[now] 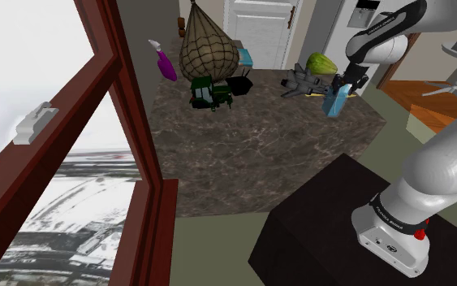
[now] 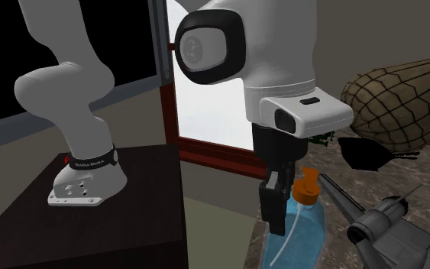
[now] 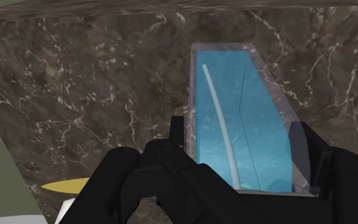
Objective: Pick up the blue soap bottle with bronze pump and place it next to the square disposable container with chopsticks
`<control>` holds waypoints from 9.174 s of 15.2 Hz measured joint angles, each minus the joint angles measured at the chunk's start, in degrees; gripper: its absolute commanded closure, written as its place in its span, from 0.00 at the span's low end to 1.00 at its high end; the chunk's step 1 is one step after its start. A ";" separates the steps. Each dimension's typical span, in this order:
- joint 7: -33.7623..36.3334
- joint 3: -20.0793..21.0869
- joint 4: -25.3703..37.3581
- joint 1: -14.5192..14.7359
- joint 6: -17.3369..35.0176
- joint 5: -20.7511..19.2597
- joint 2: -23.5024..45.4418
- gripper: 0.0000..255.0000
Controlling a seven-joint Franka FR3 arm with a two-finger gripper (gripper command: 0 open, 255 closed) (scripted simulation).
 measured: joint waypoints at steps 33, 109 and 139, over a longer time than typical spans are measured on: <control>2.42 0.58 10.21 0.24 -19.14 -3.94 -9.39 1.00; 44.89 22.66 70.24 23.42 -52.99 -8.07 21.26 1.00; 48.20 22.52 42.29 22.77 -28.40 -8.82 18.10 1.00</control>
